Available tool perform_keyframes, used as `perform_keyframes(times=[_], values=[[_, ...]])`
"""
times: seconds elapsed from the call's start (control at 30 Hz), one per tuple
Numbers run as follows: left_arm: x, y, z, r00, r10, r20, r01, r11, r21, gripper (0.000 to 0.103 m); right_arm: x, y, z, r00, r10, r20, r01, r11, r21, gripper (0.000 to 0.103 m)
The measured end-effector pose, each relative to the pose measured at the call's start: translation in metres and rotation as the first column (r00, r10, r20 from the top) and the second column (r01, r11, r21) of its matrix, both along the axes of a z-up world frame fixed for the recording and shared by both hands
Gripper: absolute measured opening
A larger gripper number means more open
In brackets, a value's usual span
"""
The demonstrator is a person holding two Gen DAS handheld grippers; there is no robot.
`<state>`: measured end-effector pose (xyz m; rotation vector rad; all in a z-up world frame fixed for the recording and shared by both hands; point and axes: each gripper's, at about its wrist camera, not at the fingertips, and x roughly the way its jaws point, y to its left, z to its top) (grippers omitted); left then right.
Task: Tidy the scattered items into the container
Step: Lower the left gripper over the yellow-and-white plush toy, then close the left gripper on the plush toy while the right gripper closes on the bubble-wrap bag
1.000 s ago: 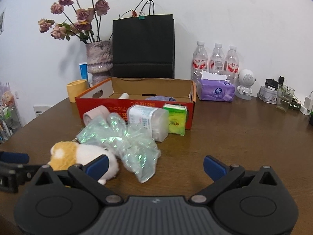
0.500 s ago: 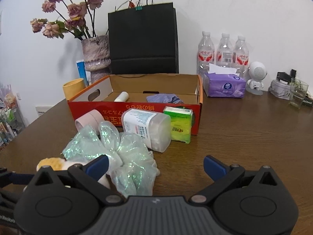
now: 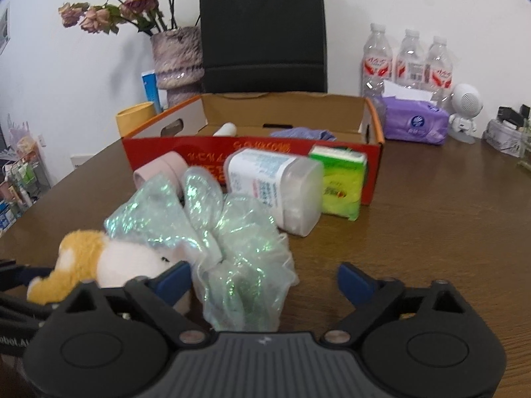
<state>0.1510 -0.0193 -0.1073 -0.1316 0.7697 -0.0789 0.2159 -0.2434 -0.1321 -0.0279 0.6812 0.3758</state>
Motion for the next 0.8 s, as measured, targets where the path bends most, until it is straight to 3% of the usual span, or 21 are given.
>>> perform_keyframes(times=[0.03, 0.1, 0.17, 0.2, 0.27, 0.43, 0.8], values=[[0.000, 0.001, 0.000, 1.000, -0.002, 0.005, 0.002, 1.000, -0.001, 0.083, 0.001, 0.001, -0.002, 1.000, 0.004, -0.008, -0.004, 1.000, 0.001, 0.085], [-0.001, 0.001, 0.000, 1.000, -0.009, 0.015, 0.009, 1.000, 0.002, 0.079, 0.003, 0.003, -0.007, 1.000, 0.010, -0.019, -0.010, 1.000, 0.003, 0.070], [-0.002, 0.000, 0.000, 1.000, -0.017, 0.025, 0.016, 1.000, 0.004, 0.070, 0.002, 0.003, -0.008, 1.000, 0.011, -0.012, -0.011, 1.000, 0.001, 0.047], [-0.003, 0.000, 0.000, 0.999, -0.020, 0.030, 0.020, 1.000, 0.004, 0.061, 0.001, 0.004, -0.009, 1.000, 0.012, -0.008, -0.012, 1.000, 0.001, 0.041], [-0.003, 0.000, 0.000, 0.999, -0.021, 0.035, 0.021, 1.000, -0.003, 0.057, -0.002, 0.003, -0.009, 1.000, 0.015, 0.004, -0.015, 1.000, 0.007, 0.013], [-0.006, 0.001, 0.001, 0.999, -0.028, 0.047, 0.029, 0.999, -0.026, 0.049, -0.013, 0.002, -0.006, 0.999, 0.010, 0.049, -0.011, 1.000, 0.011, 0.008], [-0.024, -0.004, 0.013, 0.994, -0.053, 0.093, 0.054, 0.998, -0.008, 0.048, -0.036, 0.000, 0.006, 0.995, -0.022, 0.099, 0.020, 1.000, 0.017, 0.007]])
